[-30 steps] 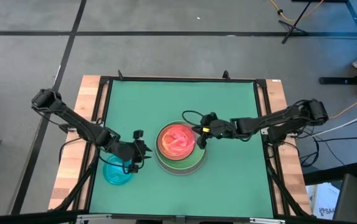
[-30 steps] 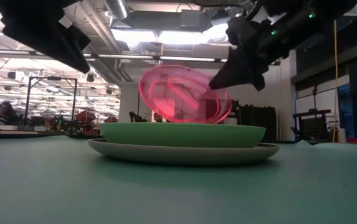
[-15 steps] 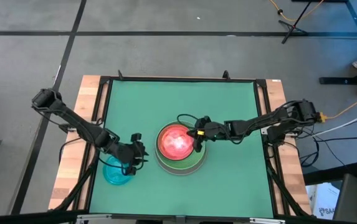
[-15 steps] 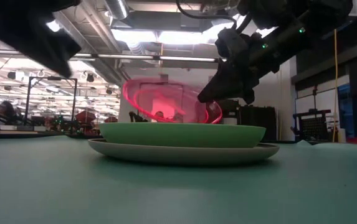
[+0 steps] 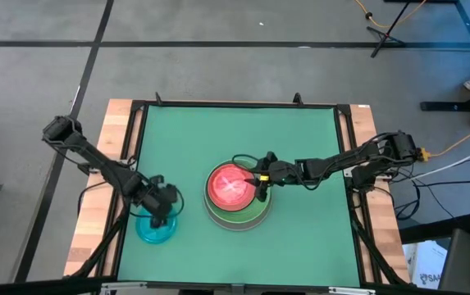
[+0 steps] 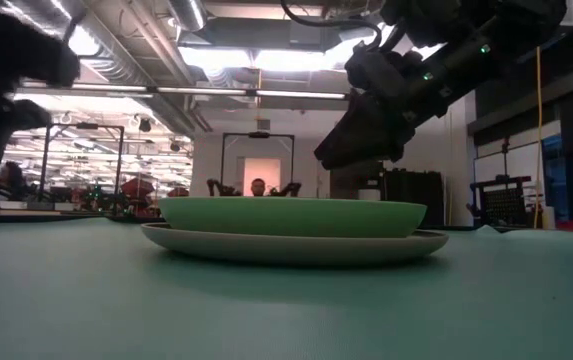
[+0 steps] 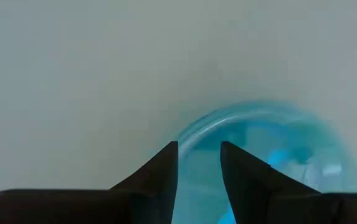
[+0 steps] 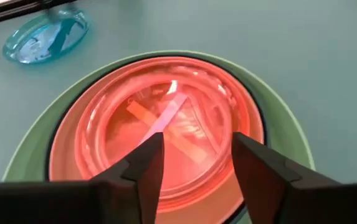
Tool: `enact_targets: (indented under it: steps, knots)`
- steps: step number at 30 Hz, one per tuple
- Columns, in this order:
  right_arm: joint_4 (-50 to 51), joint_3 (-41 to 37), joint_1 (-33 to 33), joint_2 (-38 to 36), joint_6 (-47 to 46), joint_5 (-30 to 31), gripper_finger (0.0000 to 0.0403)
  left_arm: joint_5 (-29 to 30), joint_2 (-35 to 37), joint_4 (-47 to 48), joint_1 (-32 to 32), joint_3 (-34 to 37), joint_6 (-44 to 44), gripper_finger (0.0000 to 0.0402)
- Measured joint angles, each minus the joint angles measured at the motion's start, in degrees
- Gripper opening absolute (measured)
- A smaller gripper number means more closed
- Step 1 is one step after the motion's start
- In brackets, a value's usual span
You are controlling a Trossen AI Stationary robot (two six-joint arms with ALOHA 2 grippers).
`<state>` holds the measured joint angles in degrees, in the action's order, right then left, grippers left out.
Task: Stack plastic plates
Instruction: Stack the blue plate on the pink plate
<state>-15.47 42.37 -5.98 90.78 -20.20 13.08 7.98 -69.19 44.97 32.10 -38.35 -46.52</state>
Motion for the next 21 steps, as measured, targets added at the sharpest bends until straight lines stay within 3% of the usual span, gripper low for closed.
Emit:
enact_targets:
  steps: [6, 11, 16, 21]
  knots:
    - [0.2, 0.0, 0.0, 0.0, 1.2, -2.5, 0.0183, -4.0, 0.9, 11.4, -4.8, 0.0, -1.2, 0.0113]
    - [1.1, 0.0, 0.0, 0.0, 1.2, -3.7, 0.0184, -12.5, 1.2, 11.1, -11.4, 2.7, 2.6, 0.0113]
    - [3.1, 0.0, 0.0, 0.0, 3.0, -3.7, 0.0184, -17.3, 1.1, 9.3, -17.1, 6.3, 6.6, 0.0113]
    - [4.3, 0.0, 0.0, 0.0, 3.2, -3.7, 0.0184, -24.0, 1.1, 4.1, -19.7, 8.0, 9.0, 0.0113]
